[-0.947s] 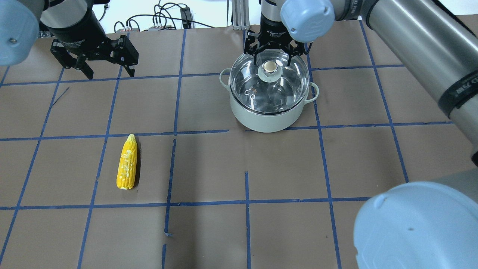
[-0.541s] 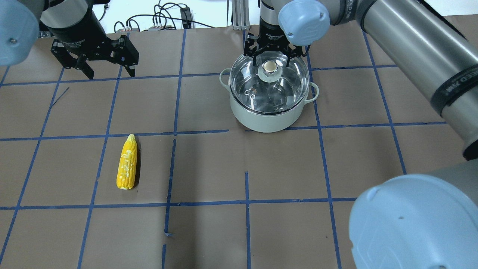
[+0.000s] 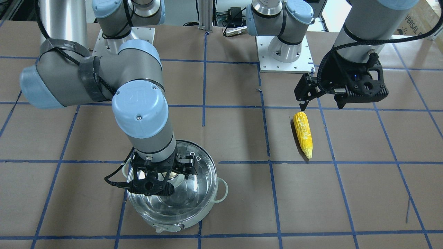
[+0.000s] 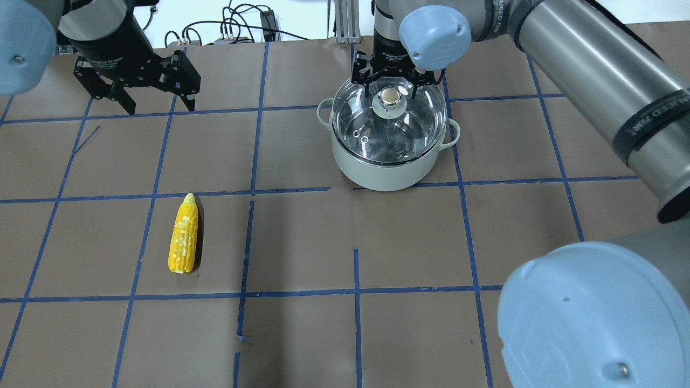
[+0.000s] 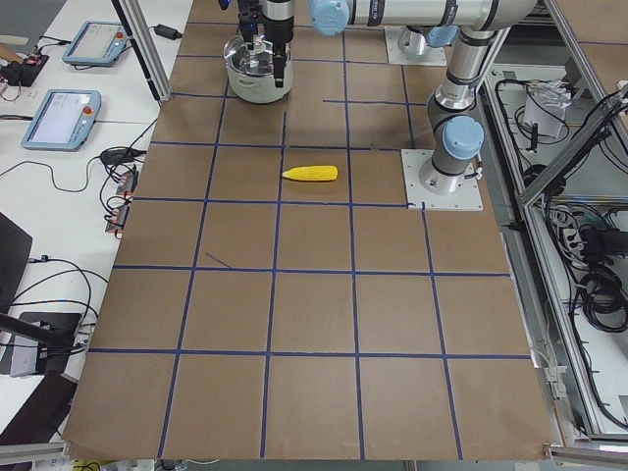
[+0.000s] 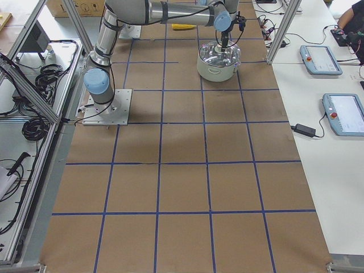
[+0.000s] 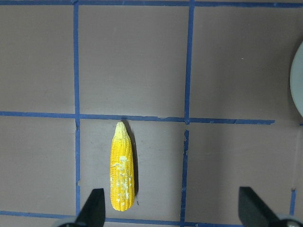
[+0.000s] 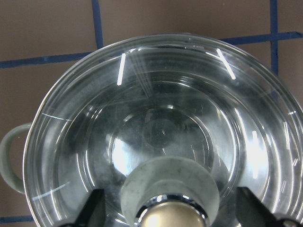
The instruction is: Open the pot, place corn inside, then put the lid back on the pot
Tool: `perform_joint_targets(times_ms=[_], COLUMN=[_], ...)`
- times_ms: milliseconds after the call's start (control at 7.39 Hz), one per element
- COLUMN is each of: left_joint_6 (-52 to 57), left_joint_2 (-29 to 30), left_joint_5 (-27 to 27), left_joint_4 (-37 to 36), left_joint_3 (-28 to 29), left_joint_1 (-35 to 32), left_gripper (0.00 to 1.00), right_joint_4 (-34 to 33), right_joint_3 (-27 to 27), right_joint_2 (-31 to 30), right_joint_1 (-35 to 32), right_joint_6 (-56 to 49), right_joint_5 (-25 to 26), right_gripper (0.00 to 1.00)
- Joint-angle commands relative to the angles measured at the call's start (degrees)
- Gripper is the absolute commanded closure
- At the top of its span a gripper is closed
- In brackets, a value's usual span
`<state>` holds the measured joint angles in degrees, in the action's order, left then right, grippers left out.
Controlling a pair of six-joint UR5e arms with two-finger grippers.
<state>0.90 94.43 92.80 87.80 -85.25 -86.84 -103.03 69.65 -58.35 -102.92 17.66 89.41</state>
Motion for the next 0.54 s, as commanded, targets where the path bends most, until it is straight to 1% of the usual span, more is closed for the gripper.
perform_joint_targets(times_ms=[0, 135, 271, 406], left_joint_6=[0.07, 0.07, 0.07, 0.07], left_joint_2=[-0.04, -0.04, -0.04, -0.04], left_joint_5=[0.1, 0.01, 0.01, 0.01], left_joint_4=[0.0, 0.0, 0.0, 0.0], left_joint_3=[0.0, 0.0, 0.0, 0.0], left_joint_1=[0.0, 0.0, 0.0, 0.0], left_gripper=[0.0, 0.0, 0.0, 0.0], right_joint_4=[0.02, 0.11, 0.11, 0.29], right_joint_3=[0.04, 0.13, 0.13, 0.13], right_joint_2=[0.17, 0.08, 0.08, 0.08], right_joint_1=[0.0, 0.0, 0.09, 0.09], right_joint_6=[-0.08, -0.08, -0.17, -0.17], right_joint_5=[0.15, 0.24, 0.15, -0.02], right_gripper=[0.11, 0.14, 0.21, 0.33])
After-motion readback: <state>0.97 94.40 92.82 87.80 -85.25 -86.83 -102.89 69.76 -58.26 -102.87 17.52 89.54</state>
